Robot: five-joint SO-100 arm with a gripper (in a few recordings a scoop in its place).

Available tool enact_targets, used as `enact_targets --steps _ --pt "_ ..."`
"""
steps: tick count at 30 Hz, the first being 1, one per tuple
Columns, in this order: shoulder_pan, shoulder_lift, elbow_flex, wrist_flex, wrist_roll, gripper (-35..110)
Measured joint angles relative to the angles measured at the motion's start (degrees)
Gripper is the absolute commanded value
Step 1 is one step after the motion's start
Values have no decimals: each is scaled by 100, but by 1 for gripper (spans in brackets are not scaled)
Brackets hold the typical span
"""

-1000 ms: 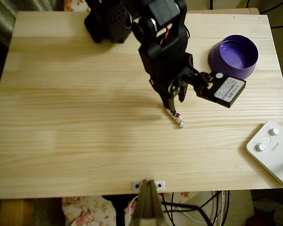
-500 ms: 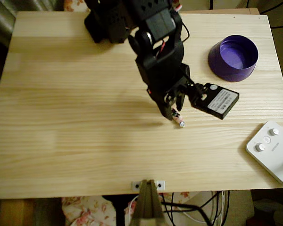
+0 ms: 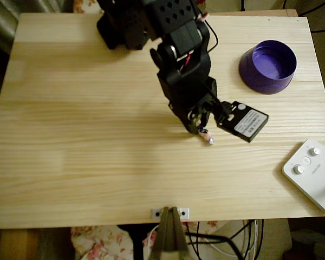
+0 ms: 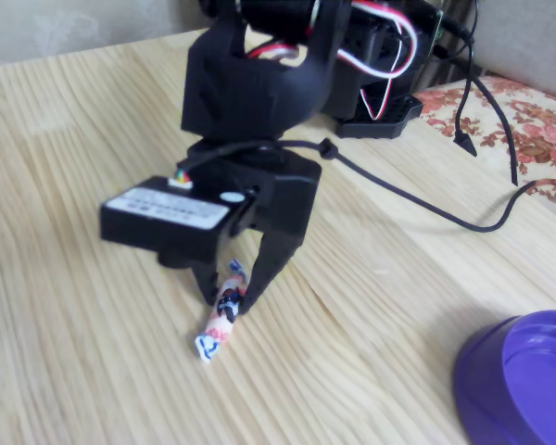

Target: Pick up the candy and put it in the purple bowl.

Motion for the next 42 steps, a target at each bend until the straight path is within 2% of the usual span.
enact_targets --steps 12,26,34,42 --pt "-18 264 -35 316 272 -1" --pt "220 3841 976 2215 510 -1" --pt "-562 6627 1775 2909 -255 -1" --pt "-1863 7260 1775 3085 -554 -1"
